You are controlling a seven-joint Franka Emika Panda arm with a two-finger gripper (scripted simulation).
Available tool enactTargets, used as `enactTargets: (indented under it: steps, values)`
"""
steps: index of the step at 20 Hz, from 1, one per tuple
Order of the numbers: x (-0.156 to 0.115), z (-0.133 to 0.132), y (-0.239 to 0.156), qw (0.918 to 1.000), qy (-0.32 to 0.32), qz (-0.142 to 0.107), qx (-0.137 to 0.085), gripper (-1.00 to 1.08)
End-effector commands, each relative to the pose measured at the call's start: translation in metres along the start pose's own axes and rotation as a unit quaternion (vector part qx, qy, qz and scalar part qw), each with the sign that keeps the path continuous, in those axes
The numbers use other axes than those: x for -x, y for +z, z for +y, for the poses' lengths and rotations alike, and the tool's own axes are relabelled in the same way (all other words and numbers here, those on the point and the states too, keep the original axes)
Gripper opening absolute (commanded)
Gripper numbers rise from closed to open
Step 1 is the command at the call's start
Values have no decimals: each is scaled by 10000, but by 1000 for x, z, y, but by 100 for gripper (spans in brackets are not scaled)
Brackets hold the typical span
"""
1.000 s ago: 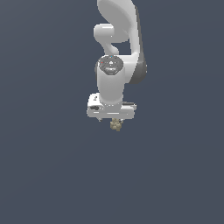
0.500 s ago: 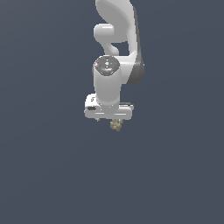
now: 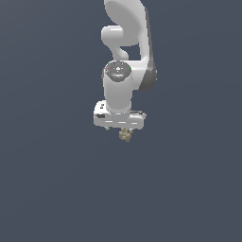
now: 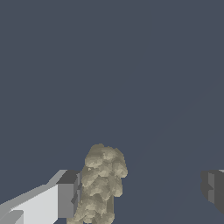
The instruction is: Pick up the object and move it to a goal position.
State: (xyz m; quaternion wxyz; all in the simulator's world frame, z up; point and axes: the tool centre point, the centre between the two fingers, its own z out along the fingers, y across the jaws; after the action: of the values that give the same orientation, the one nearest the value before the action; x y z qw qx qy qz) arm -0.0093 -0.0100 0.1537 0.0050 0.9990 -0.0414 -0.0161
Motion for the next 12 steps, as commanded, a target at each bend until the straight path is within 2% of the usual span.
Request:
enactTargets:
  steps: [1, 12]
  values:
    - [5, -4, 3, 9999, 115, 11, -5, 100]
    - [43, -28, 28, 9949, 1004, 98, -48, 100]
